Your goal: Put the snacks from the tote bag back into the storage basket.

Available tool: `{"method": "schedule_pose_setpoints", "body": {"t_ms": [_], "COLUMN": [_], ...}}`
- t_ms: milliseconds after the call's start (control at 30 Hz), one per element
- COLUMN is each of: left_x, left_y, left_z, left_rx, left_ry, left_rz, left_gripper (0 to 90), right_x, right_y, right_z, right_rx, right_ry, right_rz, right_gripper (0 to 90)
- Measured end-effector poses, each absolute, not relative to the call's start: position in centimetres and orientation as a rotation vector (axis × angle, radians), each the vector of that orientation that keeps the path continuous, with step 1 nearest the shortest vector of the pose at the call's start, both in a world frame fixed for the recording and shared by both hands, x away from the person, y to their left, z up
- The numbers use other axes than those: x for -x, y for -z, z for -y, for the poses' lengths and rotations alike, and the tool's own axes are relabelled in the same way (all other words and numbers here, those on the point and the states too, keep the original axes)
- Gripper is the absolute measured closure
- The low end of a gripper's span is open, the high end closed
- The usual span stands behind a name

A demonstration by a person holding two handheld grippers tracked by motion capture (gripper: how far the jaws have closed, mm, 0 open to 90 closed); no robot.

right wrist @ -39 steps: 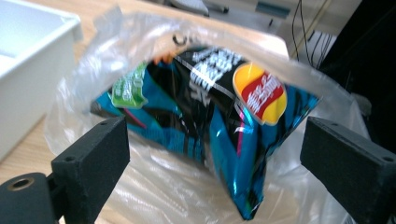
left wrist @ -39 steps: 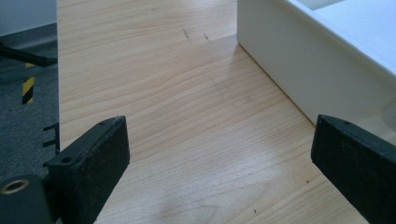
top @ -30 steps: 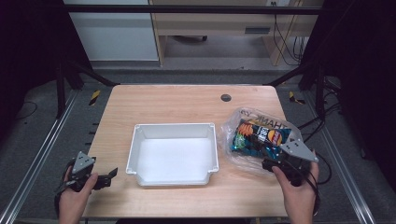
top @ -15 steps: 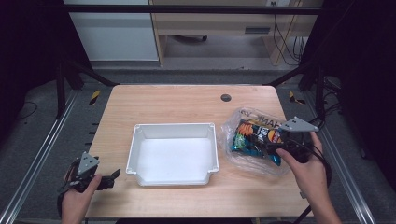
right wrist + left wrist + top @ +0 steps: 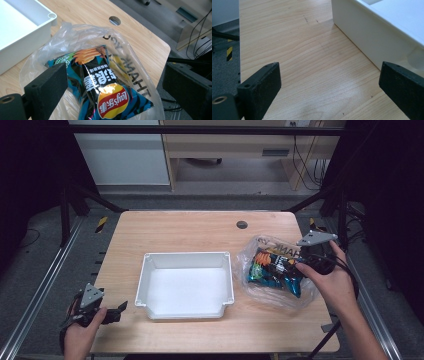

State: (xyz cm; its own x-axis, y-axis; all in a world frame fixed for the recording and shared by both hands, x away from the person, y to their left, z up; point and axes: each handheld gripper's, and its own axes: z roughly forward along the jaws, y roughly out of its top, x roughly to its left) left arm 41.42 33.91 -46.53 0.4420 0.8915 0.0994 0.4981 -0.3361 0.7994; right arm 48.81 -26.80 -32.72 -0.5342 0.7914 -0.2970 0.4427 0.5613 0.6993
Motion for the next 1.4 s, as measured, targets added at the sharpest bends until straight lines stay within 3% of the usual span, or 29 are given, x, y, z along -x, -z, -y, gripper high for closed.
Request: {"method": "schedule_pose_setpoints", "body": {"t_ms": [433,1400], "left_x": [-41.4,-41.2], "left_y": [46.5,46.5], "left_z": [-33.8,-33.6], "left_rx": [-1.984,-2.002], "left_ry": [-0.692,-0.718], "left_rz": [-1.16,-1.145], "left_gripper": [3.8,3.8], "right_x": [-51.4,-53.7], "right_y": [31.7,34.6], "right_z": [26.8,25.9], "right_rx": [-0.938,-0.83], "right_ry": [-0.68,-0.535], "right_rz": [-2.311,-2.517], "right_gripper": [7.4,6.3]}}
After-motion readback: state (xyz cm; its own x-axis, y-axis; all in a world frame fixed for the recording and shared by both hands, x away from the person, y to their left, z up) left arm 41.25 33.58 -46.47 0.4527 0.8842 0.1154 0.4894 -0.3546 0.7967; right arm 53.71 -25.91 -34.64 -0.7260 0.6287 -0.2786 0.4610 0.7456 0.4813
